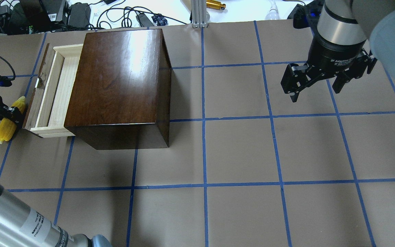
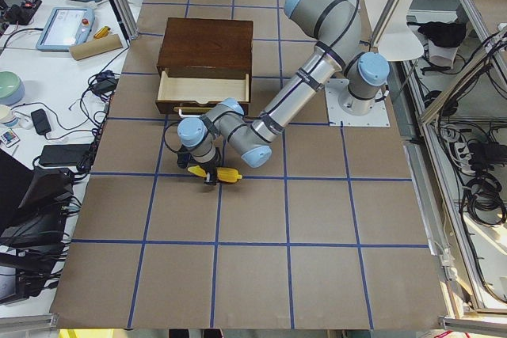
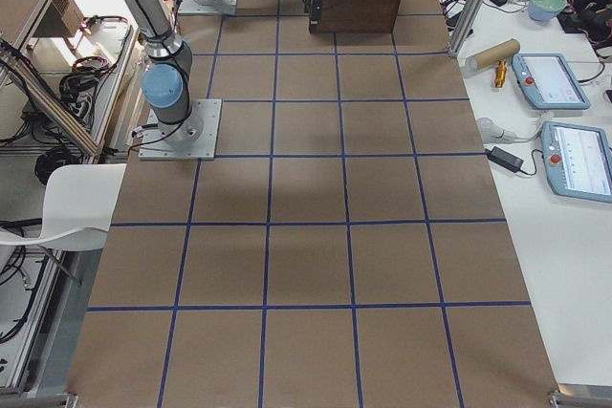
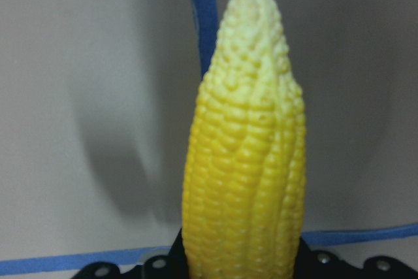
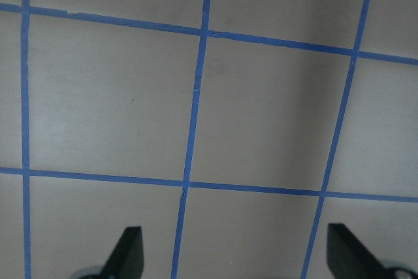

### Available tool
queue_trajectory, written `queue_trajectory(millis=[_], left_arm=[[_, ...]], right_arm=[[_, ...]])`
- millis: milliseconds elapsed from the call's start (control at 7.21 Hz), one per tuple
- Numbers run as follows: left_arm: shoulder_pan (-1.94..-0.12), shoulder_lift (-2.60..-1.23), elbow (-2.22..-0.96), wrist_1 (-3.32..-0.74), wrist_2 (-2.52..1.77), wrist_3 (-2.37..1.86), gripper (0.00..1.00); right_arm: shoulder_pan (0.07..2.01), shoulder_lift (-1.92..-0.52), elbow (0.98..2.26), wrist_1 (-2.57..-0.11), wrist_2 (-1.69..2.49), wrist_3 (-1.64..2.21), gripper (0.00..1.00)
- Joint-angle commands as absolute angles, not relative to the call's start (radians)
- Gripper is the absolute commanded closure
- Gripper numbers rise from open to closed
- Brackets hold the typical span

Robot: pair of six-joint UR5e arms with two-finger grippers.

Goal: Open drawer and put corn inside
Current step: 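Lift the corn and carry it over the open drawer with the left gripper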

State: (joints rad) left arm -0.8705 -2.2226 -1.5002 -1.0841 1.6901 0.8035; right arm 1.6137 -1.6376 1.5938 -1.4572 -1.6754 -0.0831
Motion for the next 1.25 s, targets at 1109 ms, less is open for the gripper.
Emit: queue_trajectory(millis=[1109], left_arm=[[-1.193,-1.921,-1.39,-1.473,1.59,0.349,1.0]], right_arm=[[1.614,-1.637,1.594,-1.457,-1.675,-0.083,0.0]])
